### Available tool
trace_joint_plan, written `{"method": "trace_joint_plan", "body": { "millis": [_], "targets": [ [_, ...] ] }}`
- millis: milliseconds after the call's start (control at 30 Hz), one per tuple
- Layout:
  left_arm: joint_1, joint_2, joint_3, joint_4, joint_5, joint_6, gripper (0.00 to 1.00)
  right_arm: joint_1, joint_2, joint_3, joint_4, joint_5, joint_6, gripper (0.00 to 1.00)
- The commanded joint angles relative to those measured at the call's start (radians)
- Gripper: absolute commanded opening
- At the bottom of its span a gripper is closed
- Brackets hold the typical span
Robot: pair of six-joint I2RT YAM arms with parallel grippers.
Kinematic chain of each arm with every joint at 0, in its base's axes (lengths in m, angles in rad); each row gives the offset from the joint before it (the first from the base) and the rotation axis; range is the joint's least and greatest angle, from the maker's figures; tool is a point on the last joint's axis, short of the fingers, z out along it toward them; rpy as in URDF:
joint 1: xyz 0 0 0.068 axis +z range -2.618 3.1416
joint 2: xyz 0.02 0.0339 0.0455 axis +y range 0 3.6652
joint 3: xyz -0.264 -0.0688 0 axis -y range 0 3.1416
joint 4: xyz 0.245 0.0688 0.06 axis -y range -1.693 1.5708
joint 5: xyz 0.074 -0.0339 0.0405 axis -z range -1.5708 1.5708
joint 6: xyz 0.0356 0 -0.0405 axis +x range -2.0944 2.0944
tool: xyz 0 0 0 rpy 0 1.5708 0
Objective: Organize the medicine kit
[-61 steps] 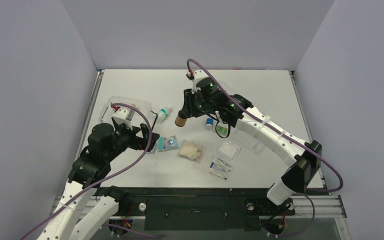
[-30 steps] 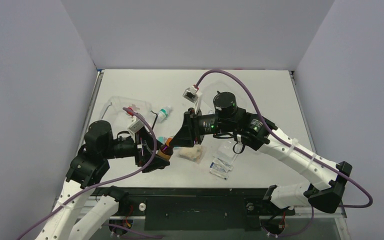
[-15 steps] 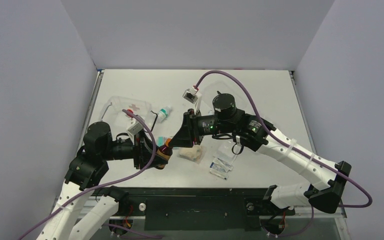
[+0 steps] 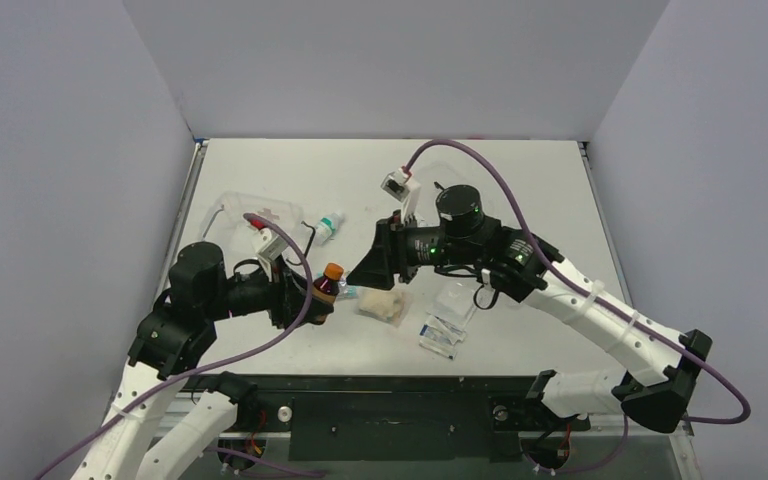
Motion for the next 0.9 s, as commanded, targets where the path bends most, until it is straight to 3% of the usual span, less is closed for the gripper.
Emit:
{"method": "trace_joint_plan", "body": {
  "millis": [0,133,400,533,733,867],
  "targets": [
    [0.003,0.034,0.084,-0.041,-0.24,0.056,0.0,-0.101,-0.118,0.014,-0.06,0.112,-0.036,0.5],
    [0.004,0.109,0.127,-0.093,-0.465,0.083,0.0,-0.179,-0.19,0.002,-0.141,0.221,-0.06,0.56],
    [0.015,0.287,0.201,-0.117,-0.876,0.163,0.0,-0.187,-0.268,-0.051,-0.23,0.328,-0.084,0.62],
    [0.069,0.393,0.234,-0.097,-0.928,0.153,0.0,-0.184,-0.299,-0.105,-0.236,0.337,-0.076,0.63],
    [0.232,0.507,0.259,-0.024,-0.923,0.125,0.0,-0.171,-0.341,-0.15,-0.255,0.353,-0.079,0.63],
    [0.268,0.619,0.282,0.001,-0.954,0.14,0.0,-0.144,-0.36,-0.173,-0.26,0.369,-0.081,0.63]
  ]
}}
